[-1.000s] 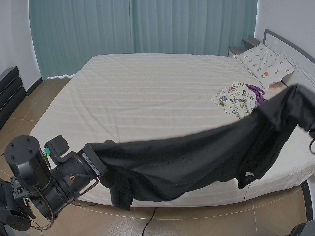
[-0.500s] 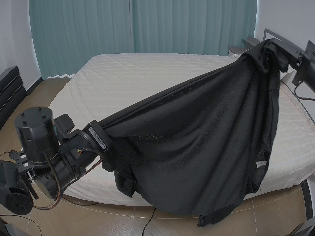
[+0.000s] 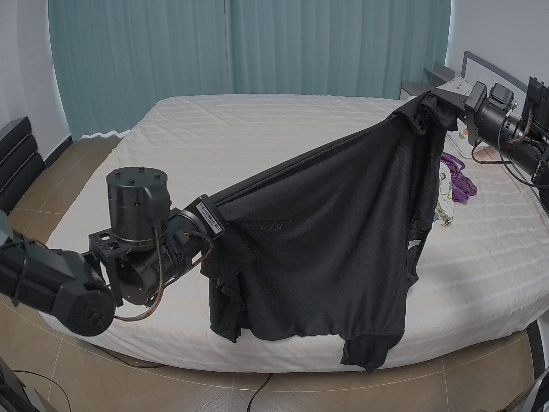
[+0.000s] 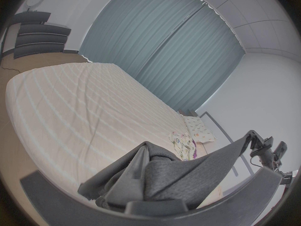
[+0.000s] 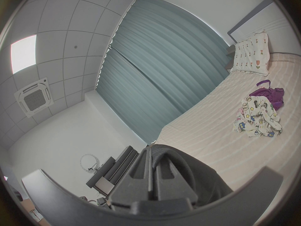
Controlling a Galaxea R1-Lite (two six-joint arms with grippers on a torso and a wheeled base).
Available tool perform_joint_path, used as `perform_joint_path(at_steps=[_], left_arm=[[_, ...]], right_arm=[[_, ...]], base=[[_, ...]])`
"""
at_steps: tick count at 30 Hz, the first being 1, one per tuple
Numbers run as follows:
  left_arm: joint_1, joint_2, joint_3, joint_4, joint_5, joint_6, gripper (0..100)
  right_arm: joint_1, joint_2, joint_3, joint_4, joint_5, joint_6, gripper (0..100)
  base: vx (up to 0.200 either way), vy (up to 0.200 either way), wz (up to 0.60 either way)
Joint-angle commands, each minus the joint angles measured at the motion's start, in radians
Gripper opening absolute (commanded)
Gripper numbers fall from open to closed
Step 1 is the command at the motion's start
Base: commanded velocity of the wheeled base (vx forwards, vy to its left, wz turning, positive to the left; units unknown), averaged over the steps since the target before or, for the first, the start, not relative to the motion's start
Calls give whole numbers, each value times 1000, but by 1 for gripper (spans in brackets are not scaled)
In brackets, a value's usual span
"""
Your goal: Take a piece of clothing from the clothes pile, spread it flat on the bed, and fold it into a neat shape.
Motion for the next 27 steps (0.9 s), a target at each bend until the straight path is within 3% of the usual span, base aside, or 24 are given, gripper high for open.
perform_joint_path(at_steps=[1,13,15,25,26,27], left_arm=[[44,105,-62,11,-1,2,0],[150,307,-254,75,-74,1,0],[176,411,-379,135,-70,1,0],[204,608,-583,221,-70,1,0],[207,637,-613,227,-68,-2,100],[210,654,-629,229,-68,-2,100]], right_arm=[[-7,90,-37,0,-1,-6,0],[-4,242,-101,-6,-43,-22,0],[-6,317,-132,-6,-75,-23,0],[-3,506,-241,-9,-175,-22,0],[0,536,-261,-9,-184,-19,0],[4,558,-273,-9,-198,-19,0]], base=[[200,0,0],[200,0,0],[0,0,0],[0,0,0],[0,0,0],[0,0,0]])
